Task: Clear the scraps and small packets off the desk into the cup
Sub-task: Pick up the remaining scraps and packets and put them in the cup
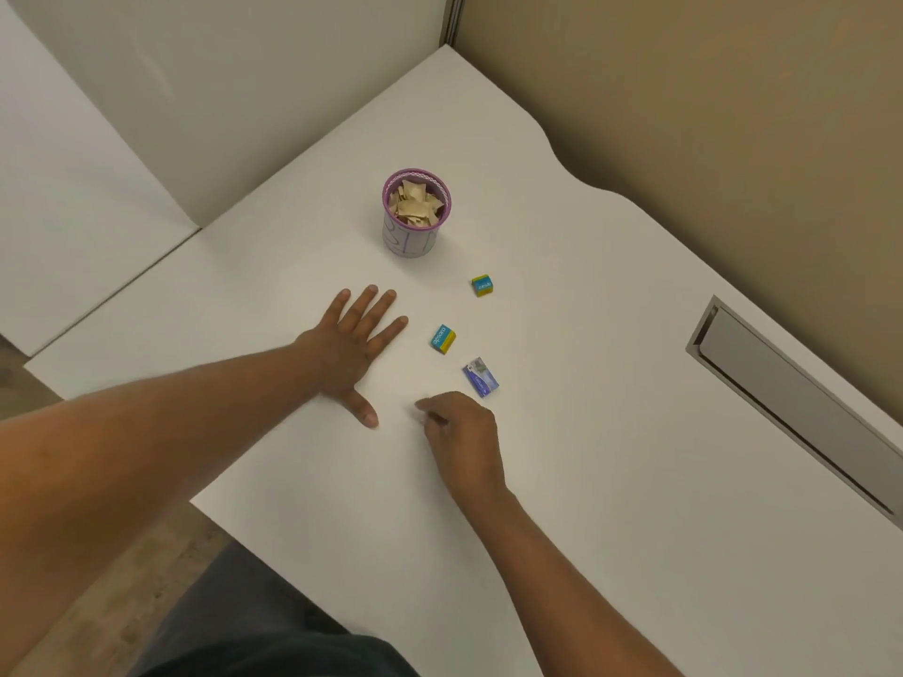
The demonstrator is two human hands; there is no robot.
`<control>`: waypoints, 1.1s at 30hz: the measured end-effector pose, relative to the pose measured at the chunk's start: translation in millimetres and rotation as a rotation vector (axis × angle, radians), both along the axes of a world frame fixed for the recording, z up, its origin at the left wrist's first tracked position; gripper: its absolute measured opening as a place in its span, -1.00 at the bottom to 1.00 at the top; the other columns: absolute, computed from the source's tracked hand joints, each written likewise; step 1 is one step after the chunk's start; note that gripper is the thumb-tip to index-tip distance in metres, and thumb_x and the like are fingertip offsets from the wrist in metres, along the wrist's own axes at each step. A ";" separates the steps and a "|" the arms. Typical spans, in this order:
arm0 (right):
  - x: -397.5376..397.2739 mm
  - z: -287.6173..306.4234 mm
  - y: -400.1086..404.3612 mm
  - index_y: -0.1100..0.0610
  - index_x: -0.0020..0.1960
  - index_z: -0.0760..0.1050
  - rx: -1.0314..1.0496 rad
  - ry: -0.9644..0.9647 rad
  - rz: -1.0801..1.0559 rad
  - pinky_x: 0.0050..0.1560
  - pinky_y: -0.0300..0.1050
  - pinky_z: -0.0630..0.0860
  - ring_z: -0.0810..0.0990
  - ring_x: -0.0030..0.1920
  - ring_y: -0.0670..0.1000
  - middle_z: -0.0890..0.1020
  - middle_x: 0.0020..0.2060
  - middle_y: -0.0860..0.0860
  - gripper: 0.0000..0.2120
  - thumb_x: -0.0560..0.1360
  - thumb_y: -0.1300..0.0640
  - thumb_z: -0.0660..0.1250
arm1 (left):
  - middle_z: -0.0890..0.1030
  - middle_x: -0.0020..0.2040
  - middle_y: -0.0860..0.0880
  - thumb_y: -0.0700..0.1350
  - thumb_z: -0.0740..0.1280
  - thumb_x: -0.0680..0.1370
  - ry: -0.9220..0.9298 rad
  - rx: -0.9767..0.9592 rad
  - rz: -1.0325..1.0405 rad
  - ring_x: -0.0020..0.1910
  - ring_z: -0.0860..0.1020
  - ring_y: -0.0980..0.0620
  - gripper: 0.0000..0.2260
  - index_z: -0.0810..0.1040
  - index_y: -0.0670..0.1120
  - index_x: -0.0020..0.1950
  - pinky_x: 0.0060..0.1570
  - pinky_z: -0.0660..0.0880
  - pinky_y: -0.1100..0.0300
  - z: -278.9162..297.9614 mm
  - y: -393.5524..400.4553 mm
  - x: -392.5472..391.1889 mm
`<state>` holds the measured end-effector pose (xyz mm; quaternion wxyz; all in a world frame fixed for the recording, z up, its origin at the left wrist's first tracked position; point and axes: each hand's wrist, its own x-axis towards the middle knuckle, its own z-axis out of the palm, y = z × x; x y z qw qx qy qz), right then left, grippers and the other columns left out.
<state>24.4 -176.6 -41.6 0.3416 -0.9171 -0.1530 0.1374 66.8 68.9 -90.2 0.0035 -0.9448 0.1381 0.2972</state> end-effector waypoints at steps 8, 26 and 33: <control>135.3 69.6 77.5 0.10 0.08 0.66 0.184 -0.294 -0.084 0.03 -0.14 0.66 0.66 -0.06 -0.09 0.70 -0.03 -0.04 -0.87 0.56 0.22 0.41 | -0.56 0.56 -0.27 0.80 0.03 0.10 -0.059 -0.041 -0.006 0.56 -0.52 -0.36 0.40 -0.73 -0.02 0.42 0.49 -0.42 -0.37 -4.8 1.6 -3.0; 190.8 84.7 86.7 0.18 0.17 0.65 -0.125 -0.480 0.247 0.15 -0.17 0.47 0.59 0.13 0.10 0.68 0.08 0.09 -0.80 0.58 0.26 0.36 | -0.55 0.56 -0.29 0.75 0.12 0.19 -0.092 -0.044 -0.010 0.57 -0.48 -0.38 0.39 -0.50 -0.07 0.61 0.53 -0.38 -0.37 -5.2 3.7 -5.4; 80.4 24.3 2.1 0.04 0.37 0.49 -0.276 0.094 -0.124 0.18 -0.13 0.49 0.50 0.21 0.03 0.52 0.19 -0.03 -0.52 0.48 0.08 0.49 | -0.53 0.57 -0.30 0.75 0.11 0.19 -0.069 -0.059 -0.007 0.57 -0.49 -0.39 0.39 -0.54 -0.08 0.58 0.53 -0.38 -0.39 -3.7 3.5 -4.7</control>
